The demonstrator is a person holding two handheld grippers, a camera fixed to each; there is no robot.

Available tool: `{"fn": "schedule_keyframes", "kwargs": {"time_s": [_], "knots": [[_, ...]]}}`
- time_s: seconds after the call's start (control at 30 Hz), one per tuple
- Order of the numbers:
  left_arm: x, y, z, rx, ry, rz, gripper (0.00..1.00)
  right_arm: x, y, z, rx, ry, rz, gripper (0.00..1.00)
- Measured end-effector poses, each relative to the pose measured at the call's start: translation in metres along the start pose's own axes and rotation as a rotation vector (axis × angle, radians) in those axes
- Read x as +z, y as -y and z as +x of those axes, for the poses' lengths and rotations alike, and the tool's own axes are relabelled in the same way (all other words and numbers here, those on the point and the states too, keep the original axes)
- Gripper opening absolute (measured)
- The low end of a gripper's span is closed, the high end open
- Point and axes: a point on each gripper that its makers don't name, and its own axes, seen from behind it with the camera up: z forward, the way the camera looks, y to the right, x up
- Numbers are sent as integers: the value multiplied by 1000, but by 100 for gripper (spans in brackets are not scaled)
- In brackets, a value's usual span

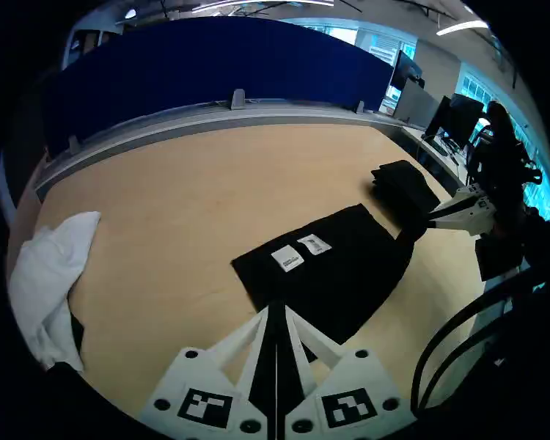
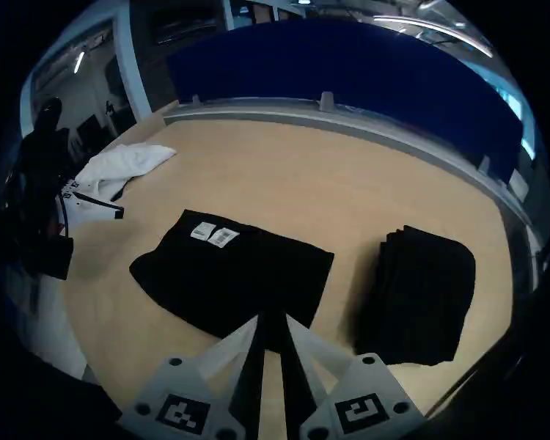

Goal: Fold towel

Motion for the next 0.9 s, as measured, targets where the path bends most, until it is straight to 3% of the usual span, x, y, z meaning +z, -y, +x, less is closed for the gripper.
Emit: {"fn": "schedule_keyframes", "kwargs": {"time_s": [0.17, 0.23, 0.3, 0.43, 0.5, 0.57, 0.9], "knots": [[10, -1, -12, -6, 27, 0, 2, 0, 0, -1, 0, 0, 1, 12], [14, -2, -14, -13, 28, -8, 11, 0, 0, -1, 1, 1, 1, 12], [16, -5, -16, -21, 29, -22, 30, 1, 1, -2, 2, 3, 1, 12], [23, -10, -22, -37, 48, -60, 54, 2, 1, -4, 5, 5, 3, 12], [27, -11, -26, -37, 60, -72, 71, 3, 2, -5, 7, 5, 5, 12], [32, -11, -29, -28, 67, -80, 81, 3, 3, -5, 8, 5, 7, 12], [55, -23, -31, 0, 72, -156, 84, 4, 5, -10, 1, 11, 10, 12]]}}
